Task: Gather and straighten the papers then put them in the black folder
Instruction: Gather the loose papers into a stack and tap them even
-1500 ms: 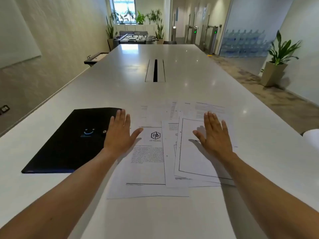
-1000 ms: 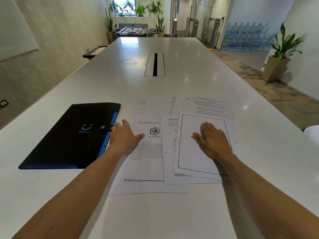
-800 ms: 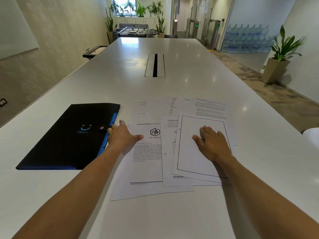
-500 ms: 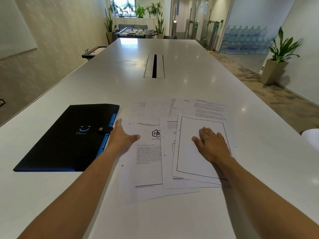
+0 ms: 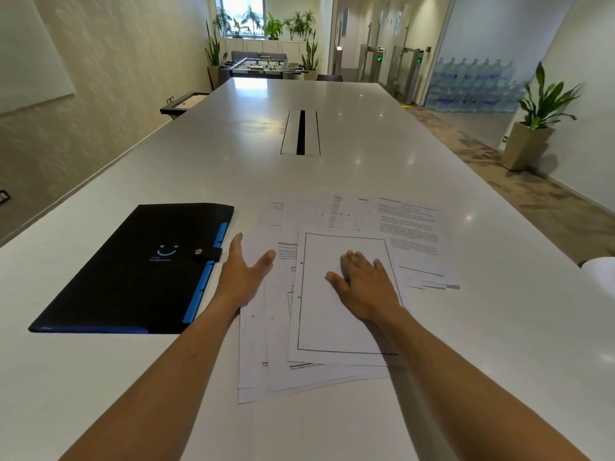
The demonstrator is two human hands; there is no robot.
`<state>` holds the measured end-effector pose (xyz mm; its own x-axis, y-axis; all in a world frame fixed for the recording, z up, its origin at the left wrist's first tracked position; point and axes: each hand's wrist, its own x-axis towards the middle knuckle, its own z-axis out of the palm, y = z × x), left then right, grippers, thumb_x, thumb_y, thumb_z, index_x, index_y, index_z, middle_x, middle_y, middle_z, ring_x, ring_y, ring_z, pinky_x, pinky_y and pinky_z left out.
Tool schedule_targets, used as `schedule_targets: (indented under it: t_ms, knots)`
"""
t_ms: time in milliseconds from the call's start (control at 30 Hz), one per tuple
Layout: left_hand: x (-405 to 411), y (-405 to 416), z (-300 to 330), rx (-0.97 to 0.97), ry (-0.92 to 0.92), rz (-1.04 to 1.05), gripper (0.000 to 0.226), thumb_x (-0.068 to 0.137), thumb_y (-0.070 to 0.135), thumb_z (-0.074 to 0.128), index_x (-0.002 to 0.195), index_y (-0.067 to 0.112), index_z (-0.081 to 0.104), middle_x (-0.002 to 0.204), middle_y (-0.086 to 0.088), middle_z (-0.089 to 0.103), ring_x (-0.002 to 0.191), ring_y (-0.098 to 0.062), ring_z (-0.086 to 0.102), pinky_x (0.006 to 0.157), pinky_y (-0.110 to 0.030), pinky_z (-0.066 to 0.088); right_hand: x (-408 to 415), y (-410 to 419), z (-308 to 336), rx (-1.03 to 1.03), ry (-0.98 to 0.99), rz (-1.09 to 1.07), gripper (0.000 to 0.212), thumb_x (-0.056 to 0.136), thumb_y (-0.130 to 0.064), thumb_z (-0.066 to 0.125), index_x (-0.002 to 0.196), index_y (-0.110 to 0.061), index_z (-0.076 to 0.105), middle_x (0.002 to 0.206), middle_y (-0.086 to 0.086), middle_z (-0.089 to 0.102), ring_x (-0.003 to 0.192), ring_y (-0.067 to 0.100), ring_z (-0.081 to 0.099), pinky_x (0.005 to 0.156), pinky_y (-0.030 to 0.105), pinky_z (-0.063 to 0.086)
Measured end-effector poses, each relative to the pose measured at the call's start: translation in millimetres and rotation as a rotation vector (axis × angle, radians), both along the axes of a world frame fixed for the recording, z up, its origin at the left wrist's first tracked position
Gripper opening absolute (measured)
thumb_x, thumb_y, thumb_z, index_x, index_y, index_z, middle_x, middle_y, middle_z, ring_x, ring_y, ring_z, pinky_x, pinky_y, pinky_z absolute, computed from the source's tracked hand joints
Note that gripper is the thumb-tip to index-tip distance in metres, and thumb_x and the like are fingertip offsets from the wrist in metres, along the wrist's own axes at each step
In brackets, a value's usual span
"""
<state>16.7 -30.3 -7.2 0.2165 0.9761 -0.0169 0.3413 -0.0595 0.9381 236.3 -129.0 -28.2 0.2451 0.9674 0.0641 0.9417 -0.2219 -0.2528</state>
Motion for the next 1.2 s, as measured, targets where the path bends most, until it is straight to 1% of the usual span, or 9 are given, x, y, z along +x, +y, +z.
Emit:
schedule_targets:
  t_ms: [167,233,333,433,567,800,1000,1100,1200]
  knots:
    - [0.6,-7.0,4.8,0.037,-0.027,-0.025,0.095,0.082,0.029,0.073,0.152,0.022,0.009,0.156,-0.008,0.025,0.141,-0.026,0.026,0.109,-0.041,0.030,-23.6,7.2,-0.2,0.038,0.046,0.044,0.070,0.097,-0.059,0.023,0.151,-0.014,0.025,0.160,0.004,0.020,0.149,0.017,0.012,0.121,0.044,0.005]
    - [-0.8,-8.1,6.0,0.038,-0.040,-0.044,0.098,0.080,0.020,0.076,0.151,0.022,0.009,0.155,-0.007,0.027,0.141,-0.025,0.027,0.109,-0.041,0.031,-27.1,7.4,1.1,0.108,0.085,0.033,0.069,0.097,-0.058,0.026,0.147,-0.012,0.033,0.157,0.005,0.029,0.147,0.020,0.019,0.120,0.044,0.013]
    - [-4.2,-7.0,5.2,0.037,-0.044,-0.067,0.103,0.077,0.014,0.078,0.151,0.023,0.008,0.154,-0.005,0.028,0.140,-0.023,0.027,0.109,-0.040,0.030,-21.1,4.5,6.2,0.275,0.107,-0.165,0.064,0.096,-0.054,0.032,0.139,-0.008,0.046,0.150,0.009,0.040,0.143,0.024,0.030,0.117,0.045,0.022]
    - [-4.4,-6.9,4.9,0.019,-0.077,-0.071,0.102,0.078,0.016,0.078,0.152,0.024,0.008,0.154,-0.005,0.029,0.140,-0.022,0.028,0.109,-0.040,0.030,-8.6,-4.0,7.2,0.245,0.165,-0.376,0.066,0.097,-0.050,0.036,0.147,-0.007,0.034,0.158,0.011,0.026,0.147,0.023,0.018,0.120,0.043,0.015]
    - [-1.4,-9.4,6.7,0.013,-0.112,-0.074,0.099,0.080,0.016,0.075,0.152,0.024,0.008,0.155,-0.008,0.028,0.140,-0.023,0.028,0.109,-0.041,0.030,-13.8,-13.2,0.4,0.172,0.288,-0.351,0.071,0.098,-0.050,0.036,0.152,-0.007,0.017,0.162,0.009,0.011,0.149,0.022,0.006,0.122,0.037,0.007]
    - [-1.6,-8.1,1.2,0.037,-0.025,-0.067,0.102,0.078,0.026,0.078,0.151,0.032,0.007,0.159,-0.003,0.015,0.145,-0.025,0.018,0.111,-0.045,0.025,-47.0,-4.7,18.3,0.266,0.622,-0.351,0.065,0.095,-0.030,0.052,0.149,-0.005,0.027,0.160,0.009,0.017,0.148,0.019,0.011,0.121,0.039,0.010]
    - [-5.1,-5.8,6.7,-0.027,-0.119,-0.080,0.100,0.080,0.007,0.074,0.151,0.034,0.009,0.160,-0.002,0.012,0.146,-0.020,0.013,0.112,-0.043,0.022,-55.8,-6.8,24.6,0.327,0.773,-0.367,0.060,0.092,-0.024,0.058,0.145,-0.010,0.032,0.158,0.006,0.024,0.142,0.018,0.028,0.117,0.034,0.023]
    - [-10.8,-3.9,10.0,-0.049,-0.253,-0.091,0.088,0.079,0.004,0.074,0.147,0.034,0.026,0.153,0.000,0.033,0.140,-0.021,0.031,0.112,-0.044,0.029,-52.0,-11.0,27.7,0.413,0.893,-0.441,0.065,0.088,-0.026,0.060,0.145,-0.017,0.030,0.154,0.002,0.031,0.139,0.018,0.034,0.113,0.040,0.032]
    - [-13.5,-2.5,19.1,0.006,-0.318,-0.142,0.068,0.079,0.004,0.074,0.136,0.026,0.045,0.127,0.002,0.060,0.116,-0.015,0.059,0.100,-0.044,0.047,-38.4,-11.3,34.0,0.425,1.040,-0.537,0.077,0.084,-0.034,0.066,0.147,-0.022,0.025,0.156,0.002,0.028,0.141,0.021,0.031,0.113,0.041,0.030]
